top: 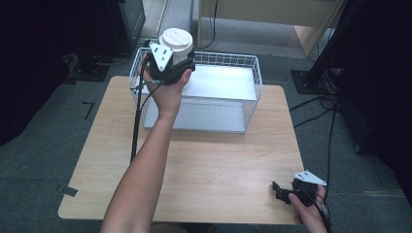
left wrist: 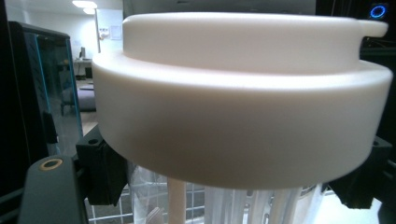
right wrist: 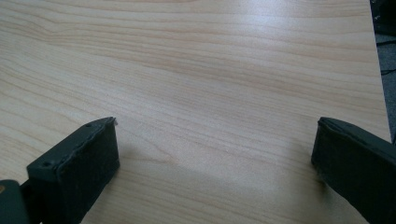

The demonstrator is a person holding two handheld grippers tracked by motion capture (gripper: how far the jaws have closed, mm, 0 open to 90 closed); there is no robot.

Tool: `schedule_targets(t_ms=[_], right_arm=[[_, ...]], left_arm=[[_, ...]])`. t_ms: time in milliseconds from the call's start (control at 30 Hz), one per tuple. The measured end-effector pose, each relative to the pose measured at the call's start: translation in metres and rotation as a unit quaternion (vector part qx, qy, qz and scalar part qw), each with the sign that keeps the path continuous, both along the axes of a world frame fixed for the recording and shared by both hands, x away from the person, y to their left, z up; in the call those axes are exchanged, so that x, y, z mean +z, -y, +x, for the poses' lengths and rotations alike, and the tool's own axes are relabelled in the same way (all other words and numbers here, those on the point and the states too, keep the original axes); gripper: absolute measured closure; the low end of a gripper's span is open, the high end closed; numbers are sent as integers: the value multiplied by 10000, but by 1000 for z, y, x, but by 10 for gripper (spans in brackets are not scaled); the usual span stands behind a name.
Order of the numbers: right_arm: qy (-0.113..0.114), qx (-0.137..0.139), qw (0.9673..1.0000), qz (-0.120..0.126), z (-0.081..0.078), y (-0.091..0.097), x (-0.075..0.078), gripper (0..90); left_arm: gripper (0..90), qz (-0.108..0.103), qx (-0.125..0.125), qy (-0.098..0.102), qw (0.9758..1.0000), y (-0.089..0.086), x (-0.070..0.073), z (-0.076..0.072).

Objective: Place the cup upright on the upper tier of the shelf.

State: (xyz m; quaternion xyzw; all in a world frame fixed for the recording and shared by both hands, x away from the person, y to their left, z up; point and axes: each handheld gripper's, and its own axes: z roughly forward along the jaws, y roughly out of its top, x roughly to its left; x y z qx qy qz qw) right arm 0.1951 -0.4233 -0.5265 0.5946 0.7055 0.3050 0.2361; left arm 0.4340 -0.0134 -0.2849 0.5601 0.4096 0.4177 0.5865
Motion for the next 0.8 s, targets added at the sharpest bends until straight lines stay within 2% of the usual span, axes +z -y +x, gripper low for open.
schedule_targets(t_ms=[67,167,200,267,400,533,667,733,800], right_arm=[[6,-9,10000,24,0,0,0,6],[6,-6,10000,43,0,1,0,6],[9,-7,10000,21,0,0,0,5],[-2,-7,10000,-5,0,0,0,6],[-3,-9,10000,-3,0,0,0,6],[0,-7,10000,-4,0,0,0,6],[-8,-17,10000,-6,0,0,0,6],[-5,-42,10000,-1,1,-1,0,6],[9,-51,10000,-14,2,-1,0,6]], left_arm=[[164,69,38,-18,10000,2,-1,4],[164,-5,66,-54,10000,2,-2,9],[164,-26,74,-9,10000,2,-3,11],[165,34,152,-41,9999,2,-2,15],[164,-29,185,-123,9997,-1,-1,22],[164,-25,152,-121,9998,-1,-2,24],[161,57,9,-126,9999,2,-3,23],[134,15,182,-222,9996,3,-2,23],[97,51,297,-233,9993,3,0,22]])
